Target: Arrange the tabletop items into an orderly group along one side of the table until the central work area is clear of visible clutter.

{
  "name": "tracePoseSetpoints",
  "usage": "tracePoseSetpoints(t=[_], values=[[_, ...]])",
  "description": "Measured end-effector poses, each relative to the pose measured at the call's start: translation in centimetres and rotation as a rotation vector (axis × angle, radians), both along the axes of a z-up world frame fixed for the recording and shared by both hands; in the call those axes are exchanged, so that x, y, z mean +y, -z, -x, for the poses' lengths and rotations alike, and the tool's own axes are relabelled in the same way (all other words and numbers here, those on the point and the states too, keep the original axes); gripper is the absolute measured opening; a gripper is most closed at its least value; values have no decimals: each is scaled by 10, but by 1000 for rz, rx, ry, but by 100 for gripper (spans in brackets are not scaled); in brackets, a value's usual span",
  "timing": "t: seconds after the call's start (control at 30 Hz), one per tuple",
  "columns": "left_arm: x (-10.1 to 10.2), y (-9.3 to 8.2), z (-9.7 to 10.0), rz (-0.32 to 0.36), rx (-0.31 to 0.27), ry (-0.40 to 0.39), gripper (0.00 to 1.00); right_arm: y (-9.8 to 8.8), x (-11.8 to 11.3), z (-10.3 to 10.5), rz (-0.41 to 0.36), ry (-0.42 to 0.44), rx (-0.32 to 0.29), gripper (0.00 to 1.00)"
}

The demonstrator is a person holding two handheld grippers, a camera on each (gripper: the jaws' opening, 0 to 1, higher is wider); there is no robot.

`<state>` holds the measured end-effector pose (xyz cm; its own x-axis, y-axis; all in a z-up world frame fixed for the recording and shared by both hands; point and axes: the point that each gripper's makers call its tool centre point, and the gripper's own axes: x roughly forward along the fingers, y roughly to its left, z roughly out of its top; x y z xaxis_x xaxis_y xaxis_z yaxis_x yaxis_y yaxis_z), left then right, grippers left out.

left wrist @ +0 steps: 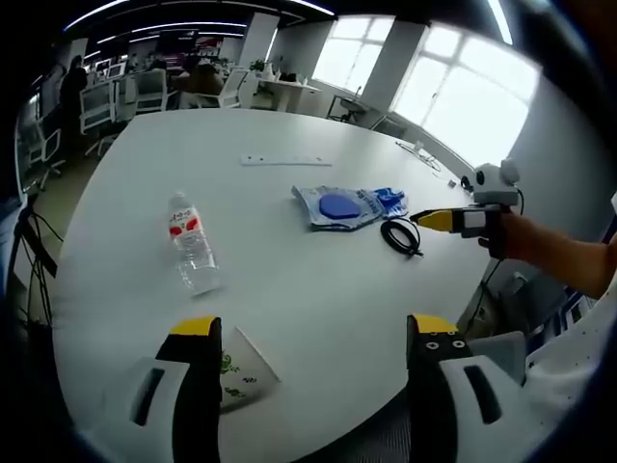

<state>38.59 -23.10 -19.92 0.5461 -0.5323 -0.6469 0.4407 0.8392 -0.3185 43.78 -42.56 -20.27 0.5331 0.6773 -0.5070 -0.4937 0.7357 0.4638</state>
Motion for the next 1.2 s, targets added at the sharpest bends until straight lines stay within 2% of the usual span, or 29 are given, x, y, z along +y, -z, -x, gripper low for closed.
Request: tracePoseSetpoints(t=[0.33, 0.8, 1.2], values=[[14, -1, 11, 0, 0, -14, 80, 3, 61, 23, -59, -125, 32, 32], [35, 5, 28, 6, 16, -39, 80, 22, 142, 50, -108, -280, 102, 30], [54, 11, 39, 9, 33, -64, 80, 43, 191, 63, -83, -383, 137, 27]])
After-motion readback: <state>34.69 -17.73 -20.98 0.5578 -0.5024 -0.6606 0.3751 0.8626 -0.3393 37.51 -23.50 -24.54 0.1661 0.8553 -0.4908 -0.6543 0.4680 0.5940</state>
